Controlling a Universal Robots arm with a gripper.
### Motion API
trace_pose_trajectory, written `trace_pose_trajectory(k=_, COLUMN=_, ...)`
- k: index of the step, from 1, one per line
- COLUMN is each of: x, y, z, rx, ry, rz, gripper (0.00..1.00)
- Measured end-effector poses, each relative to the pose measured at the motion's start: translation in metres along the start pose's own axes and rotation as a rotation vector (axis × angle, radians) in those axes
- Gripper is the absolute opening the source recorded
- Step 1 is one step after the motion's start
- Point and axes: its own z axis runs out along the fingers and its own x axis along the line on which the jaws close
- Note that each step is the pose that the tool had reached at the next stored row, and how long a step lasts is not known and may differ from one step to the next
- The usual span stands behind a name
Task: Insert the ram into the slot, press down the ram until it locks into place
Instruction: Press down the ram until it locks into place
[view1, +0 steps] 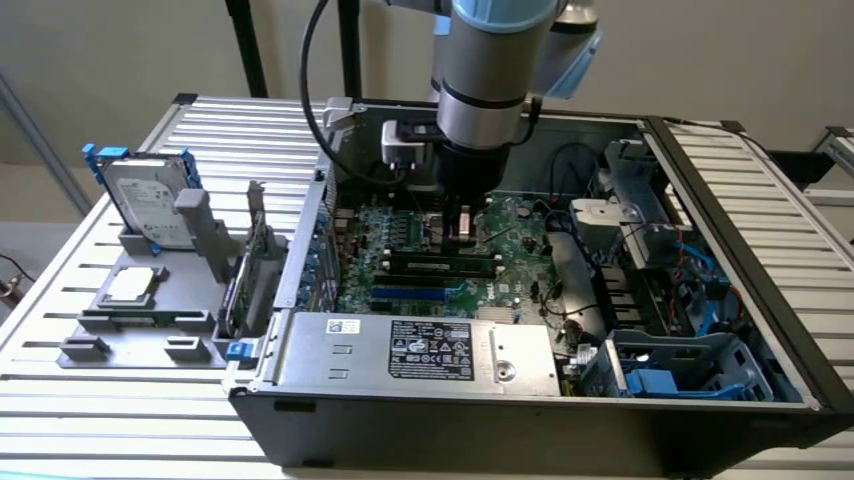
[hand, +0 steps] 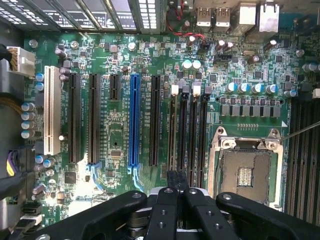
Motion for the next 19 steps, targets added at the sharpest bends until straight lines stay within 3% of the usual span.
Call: trace_pose_trajectory(k=19, x=0.0000, y=0.0026, z=0.0100, rx=0.0109, ry=0.0005, rz=0.000, gripper=0.11)
